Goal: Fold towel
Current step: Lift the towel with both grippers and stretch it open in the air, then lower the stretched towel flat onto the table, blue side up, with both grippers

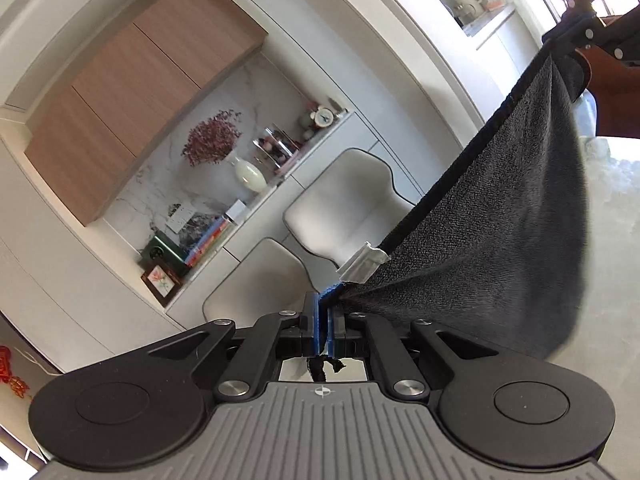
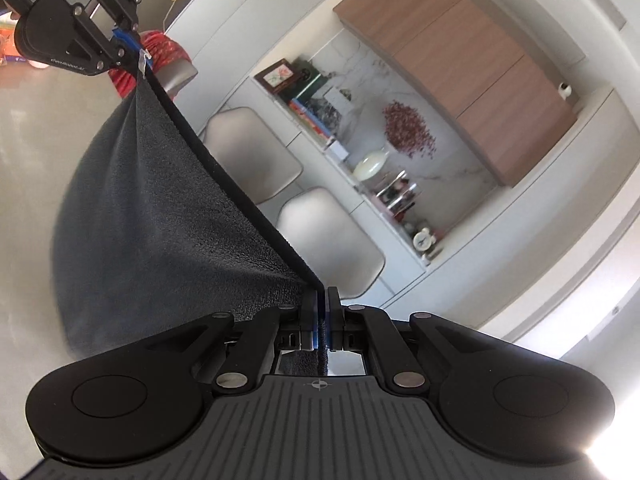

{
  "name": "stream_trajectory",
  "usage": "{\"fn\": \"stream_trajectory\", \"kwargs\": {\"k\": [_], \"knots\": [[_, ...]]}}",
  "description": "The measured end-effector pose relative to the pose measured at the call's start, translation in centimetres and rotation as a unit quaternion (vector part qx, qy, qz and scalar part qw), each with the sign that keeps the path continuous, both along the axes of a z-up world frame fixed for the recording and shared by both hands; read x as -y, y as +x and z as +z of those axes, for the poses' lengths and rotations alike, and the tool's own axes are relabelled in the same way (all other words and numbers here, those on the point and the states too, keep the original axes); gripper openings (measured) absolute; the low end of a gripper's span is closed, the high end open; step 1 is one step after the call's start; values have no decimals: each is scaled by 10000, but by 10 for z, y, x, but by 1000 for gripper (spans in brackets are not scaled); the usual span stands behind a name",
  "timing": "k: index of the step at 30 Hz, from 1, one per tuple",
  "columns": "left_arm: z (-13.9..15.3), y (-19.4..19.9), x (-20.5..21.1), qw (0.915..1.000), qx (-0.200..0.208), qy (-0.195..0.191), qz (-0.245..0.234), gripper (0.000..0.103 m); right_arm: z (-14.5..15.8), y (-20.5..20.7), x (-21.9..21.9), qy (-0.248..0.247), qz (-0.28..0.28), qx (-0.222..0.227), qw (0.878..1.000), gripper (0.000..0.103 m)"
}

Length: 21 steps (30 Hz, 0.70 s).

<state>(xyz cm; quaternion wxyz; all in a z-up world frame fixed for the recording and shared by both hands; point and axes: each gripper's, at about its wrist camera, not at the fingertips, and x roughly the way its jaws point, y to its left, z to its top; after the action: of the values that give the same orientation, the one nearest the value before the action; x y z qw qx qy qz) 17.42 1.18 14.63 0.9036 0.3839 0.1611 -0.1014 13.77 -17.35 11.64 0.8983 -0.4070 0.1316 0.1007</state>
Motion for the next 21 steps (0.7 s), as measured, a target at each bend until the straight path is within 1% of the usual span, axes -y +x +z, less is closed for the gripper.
{"fn": "stream_trajectory", "kwargs": {"k": [3,6,8,10,11,13,15,16,18,21], "knots": [[-13,-22,-4,9998,-169,89,-56,3,-20,-23,-3,3,74,-376,9993,2],[-46,-53,-10,9978,-639,145,-78,3,-44,-49,-6,1,151,-818,9965,2],[-73,-72,-13,9945,-1032,179,-74,3,-60,-66,-8,-1,202,-1112,9936,2],[-111,-96,-16,9856,-1680,151,-56,3,-84,-82,-11,45,214,-1594,9870,2],[-129,-107,-17,9801,-1977,144,-46,3,-99,-90,-13,58,199,-1886,9818,2],[-159,-126,-18,9696,-2442,181,-1,3,-134,-107,-18,63,167,-2546,9669,2],[-182,-143,-19,9582,-2853,187,-22,3,-161,-121,-21,29,174,-3051,9522,2],[-193,-151,-20,9538,-2991,265,-24,3,-171,-127,-23,16,177,-3228,9463,3],[-207,-165,-21,9479,-3147,496,-72,5,-186,-138,-24,-41,207,-3551,9346,5],[-212,-167,-29,9408,-3333,606,-63,8,-196,-145,-24,-132,300,-3928,9191,5]]}}
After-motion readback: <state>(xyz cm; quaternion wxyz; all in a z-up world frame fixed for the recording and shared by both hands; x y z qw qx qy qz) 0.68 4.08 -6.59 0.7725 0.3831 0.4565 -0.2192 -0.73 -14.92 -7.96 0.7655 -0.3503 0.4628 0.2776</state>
